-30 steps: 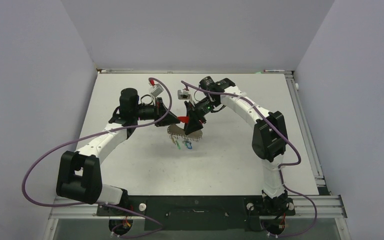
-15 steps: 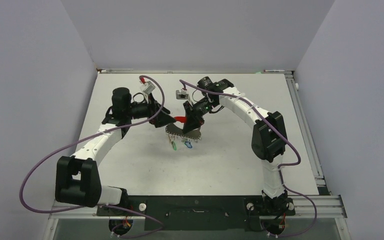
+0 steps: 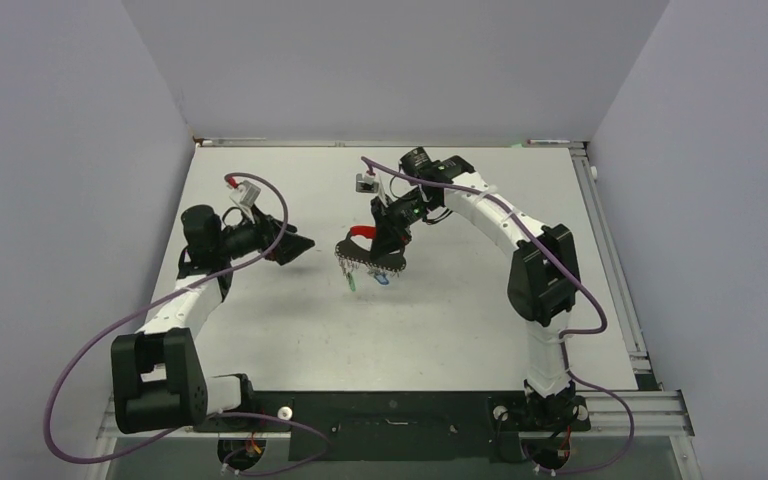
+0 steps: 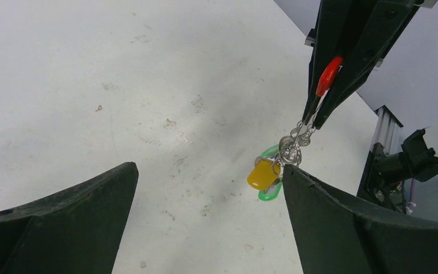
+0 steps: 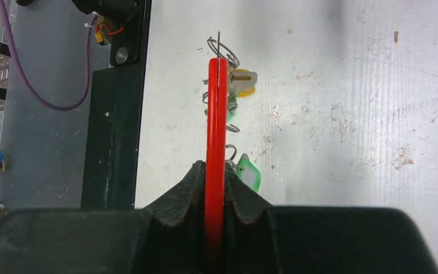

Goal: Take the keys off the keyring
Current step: Pick up the keyring from the center of the board, then adjust the key on the keyring.

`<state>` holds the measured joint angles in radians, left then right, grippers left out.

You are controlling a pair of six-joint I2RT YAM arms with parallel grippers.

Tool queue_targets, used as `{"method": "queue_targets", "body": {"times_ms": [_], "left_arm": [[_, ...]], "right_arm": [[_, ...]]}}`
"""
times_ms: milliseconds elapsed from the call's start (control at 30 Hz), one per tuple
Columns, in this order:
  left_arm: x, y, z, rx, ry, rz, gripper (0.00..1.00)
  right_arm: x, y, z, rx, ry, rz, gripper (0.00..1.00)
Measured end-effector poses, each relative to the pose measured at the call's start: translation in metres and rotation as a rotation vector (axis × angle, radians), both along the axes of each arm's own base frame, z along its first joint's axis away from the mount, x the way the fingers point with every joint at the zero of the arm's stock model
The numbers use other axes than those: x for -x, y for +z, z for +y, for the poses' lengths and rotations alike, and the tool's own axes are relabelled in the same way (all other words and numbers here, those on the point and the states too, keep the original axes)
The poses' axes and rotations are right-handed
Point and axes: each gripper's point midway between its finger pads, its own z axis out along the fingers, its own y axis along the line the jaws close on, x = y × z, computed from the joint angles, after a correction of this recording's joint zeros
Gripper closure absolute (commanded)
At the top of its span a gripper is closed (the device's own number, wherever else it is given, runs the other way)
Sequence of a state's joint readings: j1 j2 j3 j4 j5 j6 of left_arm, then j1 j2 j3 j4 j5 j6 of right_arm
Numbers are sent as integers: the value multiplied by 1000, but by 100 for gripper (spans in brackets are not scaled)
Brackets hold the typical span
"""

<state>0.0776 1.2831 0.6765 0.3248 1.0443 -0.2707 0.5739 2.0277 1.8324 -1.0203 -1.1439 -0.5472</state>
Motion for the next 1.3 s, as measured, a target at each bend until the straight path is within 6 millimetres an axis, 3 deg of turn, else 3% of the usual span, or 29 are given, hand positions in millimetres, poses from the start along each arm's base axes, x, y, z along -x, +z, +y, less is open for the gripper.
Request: {"method": "queue_targets", "body": {"times_ms": [133,467,633,967,1300], "left_arm": [[8,-10,6,9,-20,-2,4],[42,-18,-13,-128,-262,-241,3],[54,-25,-19,-143,-336,-314,29],[90,-43,-36,-144,-501,-361,50],[108,-42,-36,-160,-590,-395,82]], "right_arm": [[-2,2,-1,16,-11,-13,95],[3,28,14,16,34,-120,95],[19,33,24,25,91,-159,95],[42,36,37,51,159,-202,95],[41,42,39,47,157,-226,95]]}}
